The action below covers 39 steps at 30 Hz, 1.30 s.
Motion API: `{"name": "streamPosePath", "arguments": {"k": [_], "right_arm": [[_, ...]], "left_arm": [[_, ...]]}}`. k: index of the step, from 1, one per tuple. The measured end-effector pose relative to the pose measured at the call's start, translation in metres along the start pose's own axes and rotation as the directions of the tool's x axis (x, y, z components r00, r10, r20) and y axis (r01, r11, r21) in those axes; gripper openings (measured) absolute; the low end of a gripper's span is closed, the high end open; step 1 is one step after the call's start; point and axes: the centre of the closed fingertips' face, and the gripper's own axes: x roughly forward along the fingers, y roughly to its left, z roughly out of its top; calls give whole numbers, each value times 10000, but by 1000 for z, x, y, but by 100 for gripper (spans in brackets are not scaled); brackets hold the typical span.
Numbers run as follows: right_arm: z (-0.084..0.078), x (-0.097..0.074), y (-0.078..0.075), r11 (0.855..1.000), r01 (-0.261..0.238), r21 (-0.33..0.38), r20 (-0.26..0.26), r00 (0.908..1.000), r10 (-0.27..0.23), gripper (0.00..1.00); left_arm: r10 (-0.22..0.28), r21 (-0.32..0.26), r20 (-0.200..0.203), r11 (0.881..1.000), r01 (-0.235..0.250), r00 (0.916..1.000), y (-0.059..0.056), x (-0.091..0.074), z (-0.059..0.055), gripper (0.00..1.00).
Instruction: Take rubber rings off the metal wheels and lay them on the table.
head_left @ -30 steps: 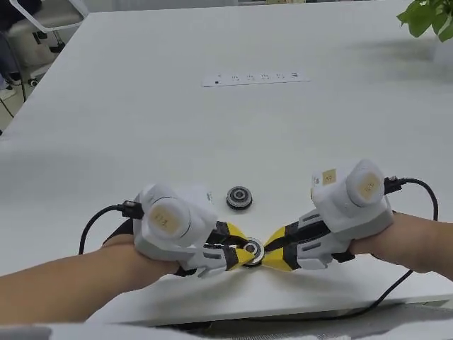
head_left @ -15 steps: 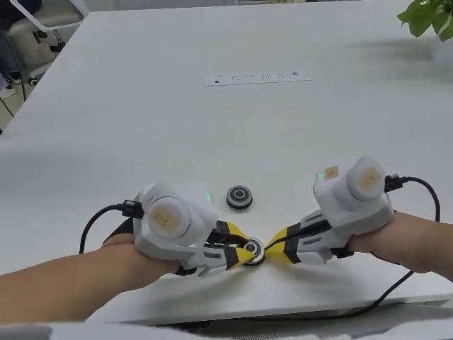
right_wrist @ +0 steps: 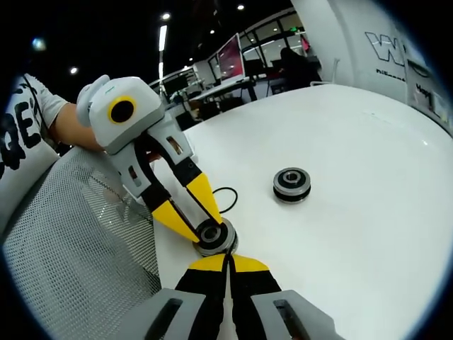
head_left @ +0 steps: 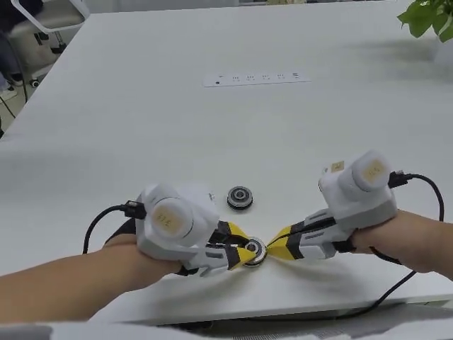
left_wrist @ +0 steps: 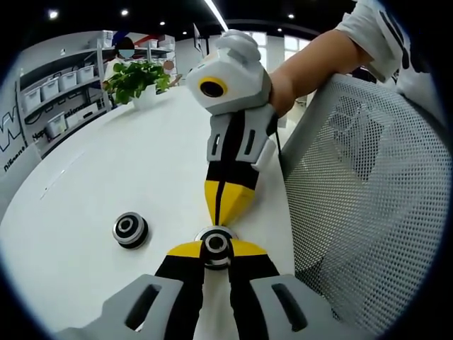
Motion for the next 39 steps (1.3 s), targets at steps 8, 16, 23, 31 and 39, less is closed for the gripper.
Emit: {"name": "streamPosePath", "arguments": {"k": [8, 16, 23, 31, 39], "right_arm": [[7, -3, 1, 9992, 14, 393, 421, 9991, -31, 0], [12, -4, 8, 9968, -229, 765, 695, 9974, 176, 0], [13, -4, 9, 9964, -295, 798, 686, 9974, 240, 0], [15, -3, 10, 9952, -443, 870, 719, 9967, 381, 0], [15, -1, 10, 9951, -532, 837, 736, 9962, 471, 0]], "left_arm": [[15, -24, 0, 10000, -15, 10000, 0, 0, 0, 8], [38, 2, -37, 10000, -38, 10000, 0, 0, 0, 8], [84, -12, -122, 10000, -84, 9999, 1, 0, 0, 8], [105, -36, -161, 9999, -106, 9998, 1, 1, 0, 8], [105, -47, -159, 9999, -106, 9998, 1, 1, 0, 8]]}}
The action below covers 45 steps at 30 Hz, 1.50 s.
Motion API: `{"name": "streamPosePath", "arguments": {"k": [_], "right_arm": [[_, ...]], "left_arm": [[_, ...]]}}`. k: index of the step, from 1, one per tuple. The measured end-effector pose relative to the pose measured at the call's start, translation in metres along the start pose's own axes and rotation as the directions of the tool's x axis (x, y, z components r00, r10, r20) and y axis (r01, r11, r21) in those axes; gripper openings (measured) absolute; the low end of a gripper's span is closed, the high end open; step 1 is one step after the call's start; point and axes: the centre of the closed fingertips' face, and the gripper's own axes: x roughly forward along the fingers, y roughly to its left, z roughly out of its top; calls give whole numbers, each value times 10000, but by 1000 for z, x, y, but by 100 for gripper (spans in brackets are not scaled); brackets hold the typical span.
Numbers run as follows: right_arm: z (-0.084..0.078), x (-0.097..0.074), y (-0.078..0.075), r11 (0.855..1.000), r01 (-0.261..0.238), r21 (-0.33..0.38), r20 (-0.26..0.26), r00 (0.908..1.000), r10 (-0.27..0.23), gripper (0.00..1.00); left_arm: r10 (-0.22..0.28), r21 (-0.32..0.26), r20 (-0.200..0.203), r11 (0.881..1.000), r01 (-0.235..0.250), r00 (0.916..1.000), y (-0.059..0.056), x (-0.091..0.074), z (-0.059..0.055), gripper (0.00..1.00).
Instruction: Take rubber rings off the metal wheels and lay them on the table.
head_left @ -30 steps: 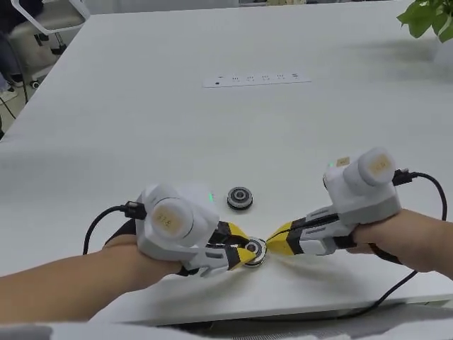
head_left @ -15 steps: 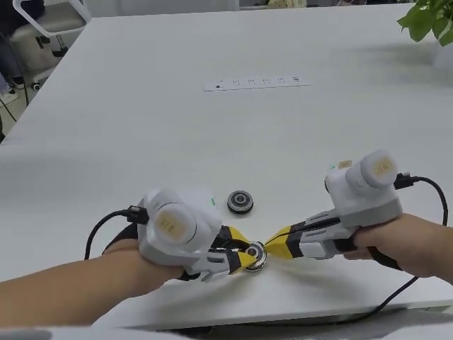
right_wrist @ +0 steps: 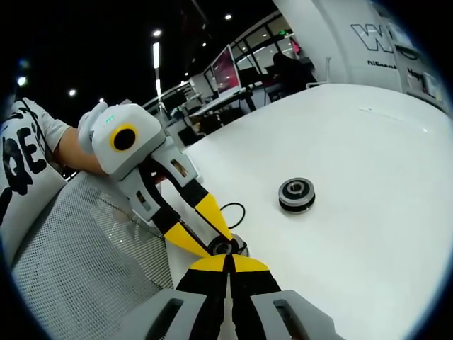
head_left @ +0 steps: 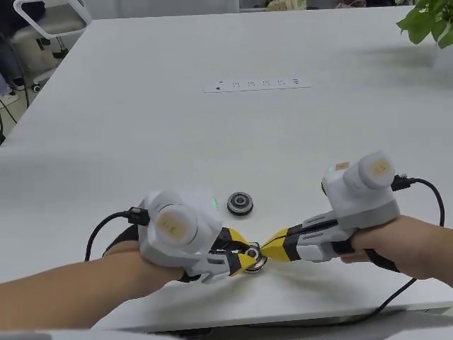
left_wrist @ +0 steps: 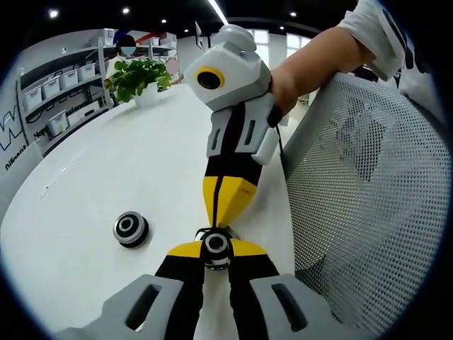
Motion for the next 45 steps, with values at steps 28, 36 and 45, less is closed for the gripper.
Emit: {"name": "streamPosePath", "arguments": {"k": [28, 36, 45], "right_arm": [[1, 9, 14, 9970, -504, -585, -240, 9985, 491, 0], [3, 4, 7, 9994, -241, -265, 49, 9997, 242, 0], [2, 2, 3, 9998, -51, -192, 15, 10000, 51, 0]], "left_arm": [[-26, -29, 22, 10000, 26, 10000, 4, 0, 1, 8], [-45, -55, 163, 10000, 46, 9999, 3, 0, 1, 8], [-93, -230, 195, 9997, 97, 9998, 1, 0, 1, 8]]}}
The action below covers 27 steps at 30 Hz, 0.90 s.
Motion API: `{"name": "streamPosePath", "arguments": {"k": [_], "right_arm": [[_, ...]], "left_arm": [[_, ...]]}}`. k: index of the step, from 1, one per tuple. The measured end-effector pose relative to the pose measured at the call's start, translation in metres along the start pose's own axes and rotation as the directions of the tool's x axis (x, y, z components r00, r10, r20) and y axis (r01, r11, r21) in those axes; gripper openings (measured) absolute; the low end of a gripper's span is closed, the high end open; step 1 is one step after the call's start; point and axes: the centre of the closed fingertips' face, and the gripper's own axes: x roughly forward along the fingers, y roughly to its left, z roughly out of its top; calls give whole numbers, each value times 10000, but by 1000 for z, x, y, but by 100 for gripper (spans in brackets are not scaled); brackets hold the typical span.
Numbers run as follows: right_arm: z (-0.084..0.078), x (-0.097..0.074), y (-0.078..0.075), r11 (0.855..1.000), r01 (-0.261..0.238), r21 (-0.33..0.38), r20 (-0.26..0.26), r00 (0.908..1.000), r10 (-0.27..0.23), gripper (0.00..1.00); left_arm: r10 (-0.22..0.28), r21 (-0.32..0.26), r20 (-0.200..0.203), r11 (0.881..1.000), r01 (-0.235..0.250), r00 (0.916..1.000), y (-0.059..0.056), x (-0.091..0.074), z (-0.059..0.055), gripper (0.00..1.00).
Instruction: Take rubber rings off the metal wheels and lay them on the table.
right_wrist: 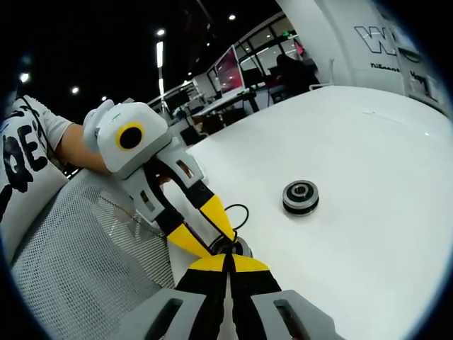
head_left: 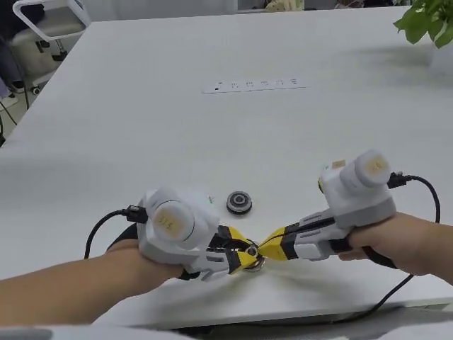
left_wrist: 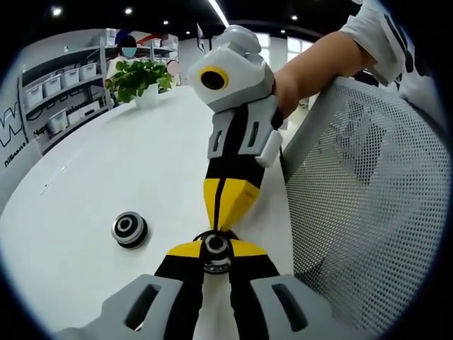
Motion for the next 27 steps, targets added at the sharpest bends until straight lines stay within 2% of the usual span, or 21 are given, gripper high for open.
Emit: {"name": "streamPosePath", "arguments": {"k": [4, 7, 13, 17, 20, 27], "right_arm": [[0, 0, 1, 10000, -20, 23, -1, 10000, 20, 0], [0, 0, 1, 10000, -24, 36, 25, 10000, 24, 0], [4, -4, 1, 10000, -2, 94, 180, 9998, 1, 0], [7, -6, 2, 9999, 0, 142, 313, 9995, -4, 0], [10, -7, 5, 9999, 16, 151, 364, 9993, -22, 0], [16, -8, 6, 10000, -15, 54, 506, 9987, 13, 0]], "left_arm": [[-69, -27, 5, 10000, 69, 10000, -1, 0, 0, 9], [-294, -364, -39, 9989, 292, 9996, -4, 1, 1, 13], [-484, 104, -290, 9988, 487, 9984, -10, -4, 1, 20], [-568, 7, -140, 9984, 568, 9983, -10, -10, 6, 22], [-554, -85, 114, 9984, 555, 9984, -9, -19, 13, 24], [-321, -364, 630, 9987, 345, 9975, -6, -39, 22, 30]]}}
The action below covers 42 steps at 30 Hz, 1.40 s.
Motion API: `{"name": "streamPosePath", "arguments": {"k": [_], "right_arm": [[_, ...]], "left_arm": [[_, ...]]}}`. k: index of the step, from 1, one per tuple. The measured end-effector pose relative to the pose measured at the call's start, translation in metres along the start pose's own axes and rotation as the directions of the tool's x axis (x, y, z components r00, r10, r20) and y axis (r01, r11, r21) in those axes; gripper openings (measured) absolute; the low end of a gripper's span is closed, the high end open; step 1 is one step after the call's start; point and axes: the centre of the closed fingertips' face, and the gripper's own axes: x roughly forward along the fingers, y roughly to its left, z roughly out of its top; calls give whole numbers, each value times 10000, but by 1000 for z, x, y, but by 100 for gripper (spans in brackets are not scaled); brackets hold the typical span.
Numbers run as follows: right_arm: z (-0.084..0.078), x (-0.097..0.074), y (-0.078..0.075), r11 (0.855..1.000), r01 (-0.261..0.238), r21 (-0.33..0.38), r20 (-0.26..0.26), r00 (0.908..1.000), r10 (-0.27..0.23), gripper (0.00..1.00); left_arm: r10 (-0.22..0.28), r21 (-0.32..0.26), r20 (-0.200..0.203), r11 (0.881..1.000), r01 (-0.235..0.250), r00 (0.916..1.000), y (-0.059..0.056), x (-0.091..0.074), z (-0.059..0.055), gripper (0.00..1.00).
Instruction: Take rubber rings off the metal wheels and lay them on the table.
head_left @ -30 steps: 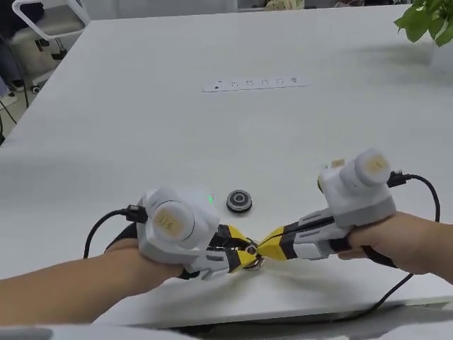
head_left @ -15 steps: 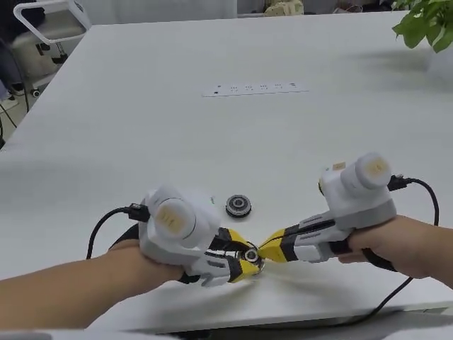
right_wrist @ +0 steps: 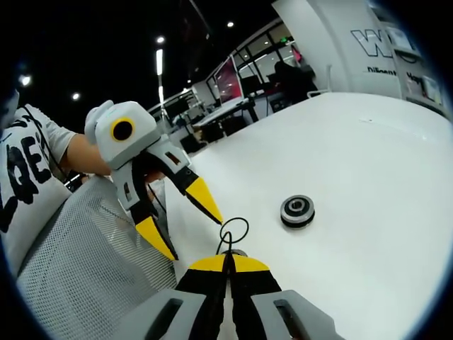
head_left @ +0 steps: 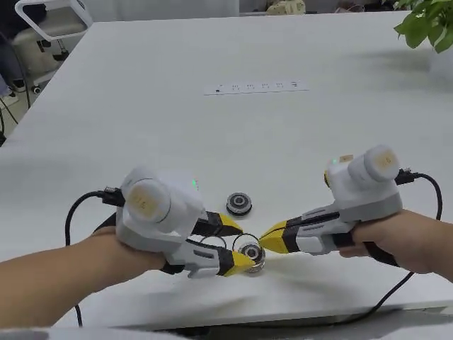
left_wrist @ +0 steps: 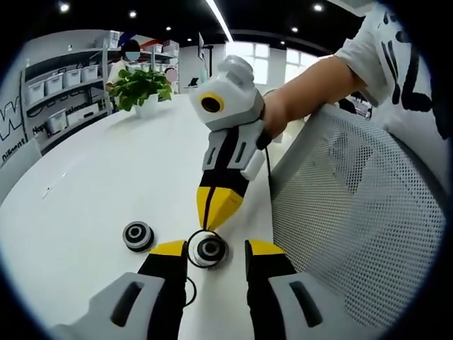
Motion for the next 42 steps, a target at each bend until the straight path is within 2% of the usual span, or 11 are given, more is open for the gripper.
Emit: {"name": "streamPosePath", "arguments": {"k": [7, 11, 17, 24, 34, 42], "right_arm": [[8, -4, -1, 10000, 27, -49, 95, 10000, -26, 0], [12, -4, -3, 9999, 53, -116, 129, 9999, -52, 0], [23, 1, 1, 9996, -7, -273, 169, 9999, 11, 0], [31, 16, 4, 9994, -150, -312, 131, 9998, 154, 0], [31, 38, 7, 9984, -367, -438, -219, 9991, 357, 0], [24, 50, 1, 9991, -243, -349, -487, 9986, 226, 0]], "left_arm": [[201, -230, 343, 9995, -194, 9992, 1, -17, 5, 38], [479, -369, 671, 9983, -455, 9966, 3, -31, 11, 42], [718, -548, 916, 9962, -670, 9932, 5, -44, 12, 46], [1163, -861, 1008, 9904, -1078, 9881, 12, -59, 4, 49], [1597, -1306, 992, 9806, -1463, 9822, 17, -75, -8, 53], [1777, -1495, 900, 9752, -1631, 9800, 18, -83, -15, 55]]}}
